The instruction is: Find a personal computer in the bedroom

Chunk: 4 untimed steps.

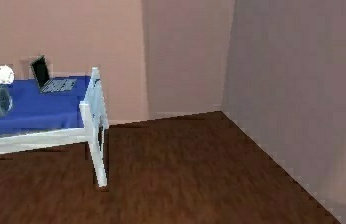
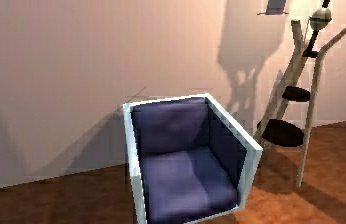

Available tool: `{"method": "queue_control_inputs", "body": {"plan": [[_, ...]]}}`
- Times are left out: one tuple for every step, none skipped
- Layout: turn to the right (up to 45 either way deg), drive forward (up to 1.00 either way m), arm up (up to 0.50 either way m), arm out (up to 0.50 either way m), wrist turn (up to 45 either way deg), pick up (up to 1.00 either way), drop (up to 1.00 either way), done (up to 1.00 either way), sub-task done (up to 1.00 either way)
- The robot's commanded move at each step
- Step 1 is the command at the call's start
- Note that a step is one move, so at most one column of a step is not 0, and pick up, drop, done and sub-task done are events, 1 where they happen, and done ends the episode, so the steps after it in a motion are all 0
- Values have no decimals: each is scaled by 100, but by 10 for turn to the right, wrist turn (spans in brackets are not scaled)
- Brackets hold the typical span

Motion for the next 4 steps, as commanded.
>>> {"method": "queue_control_inputs", "body": {"plan": [[0, 20, 0, 0, 0, 0, 0, 0, 0], [60, 0, 0, 0, 0, 0, 0, 0, 0], [0, 100, 0, 0, 0, 0, 0, 0, 0], [150, 0, 0, 0, 0, 0, 0, 0, 0]]}}
